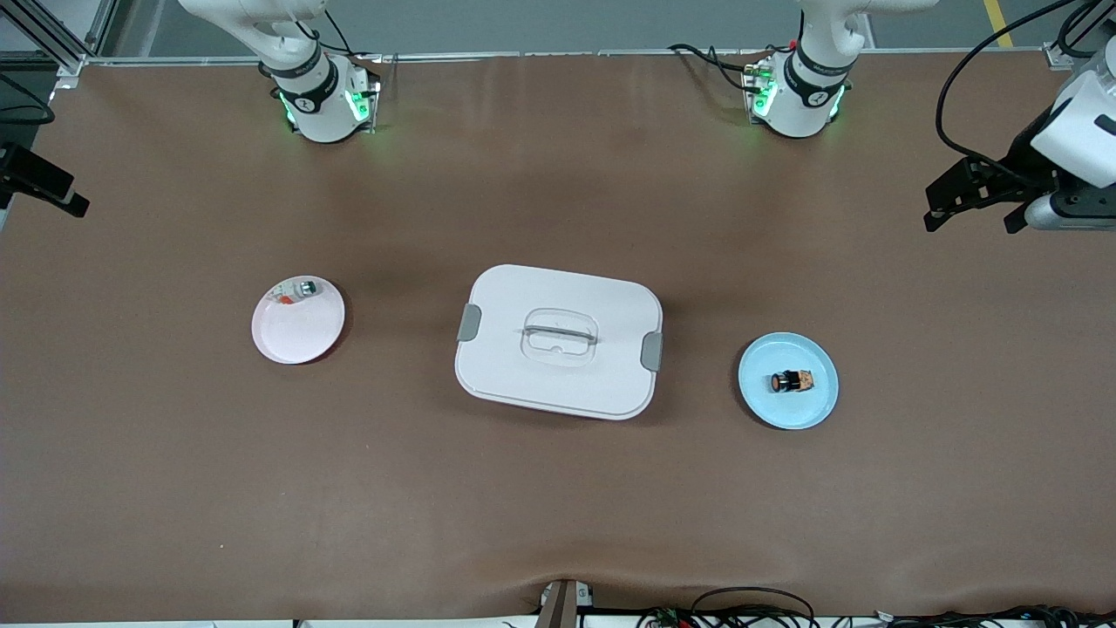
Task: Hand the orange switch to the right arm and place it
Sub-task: 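Move the left gripper over the orange switch on the blue plate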
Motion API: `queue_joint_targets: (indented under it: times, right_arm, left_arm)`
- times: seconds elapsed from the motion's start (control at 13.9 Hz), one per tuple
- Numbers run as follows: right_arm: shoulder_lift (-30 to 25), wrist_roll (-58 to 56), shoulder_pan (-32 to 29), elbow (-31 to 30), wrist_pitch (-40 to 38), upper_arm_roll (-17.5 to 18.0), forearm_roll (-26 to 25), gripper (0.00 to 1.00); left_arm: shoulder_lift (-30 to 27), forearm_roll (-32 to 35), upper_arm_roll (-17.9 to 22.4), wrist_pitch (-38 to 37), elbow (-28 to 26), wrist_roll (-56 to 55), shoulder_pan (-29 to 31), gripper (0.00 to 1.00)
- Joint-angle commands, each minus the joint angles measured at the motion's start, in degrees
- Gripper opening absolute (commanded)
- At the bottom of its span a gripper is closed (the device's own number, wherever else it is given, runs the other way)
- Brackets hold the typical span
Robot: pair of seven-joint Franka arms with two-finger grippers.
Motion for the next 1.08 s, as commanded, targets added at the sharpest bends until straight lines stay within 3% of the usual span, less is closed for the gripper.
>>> queue_joint_targets:
  times: [0.0, 0.36, 1.01]
  right_arm:
    - [-0.1, 0.5, -0.7, 0.0, 0.2, 0.3, 0.8, 1.00]
    - [-0.1, 0.5, -0.6, 0.0, 0.3, 0.3, 0.8, 1.00]
    - [-0.1, 0.3, 0.5, -0.1, 0.5, 0.6, 0.7, 1.00]
  left_arm:
    - [2.1, -0.8, 0.3, -0.9, 0.6, -0.3, -0.7, 1.00]
    - [9.0, -0.4, 0.4, 0.6, 0.8, -0.2, -1.0, 1.00]
    - [23.0, -0.3, -0.1, 14.5, 0.5, -0.2, -1.2, 1.00]
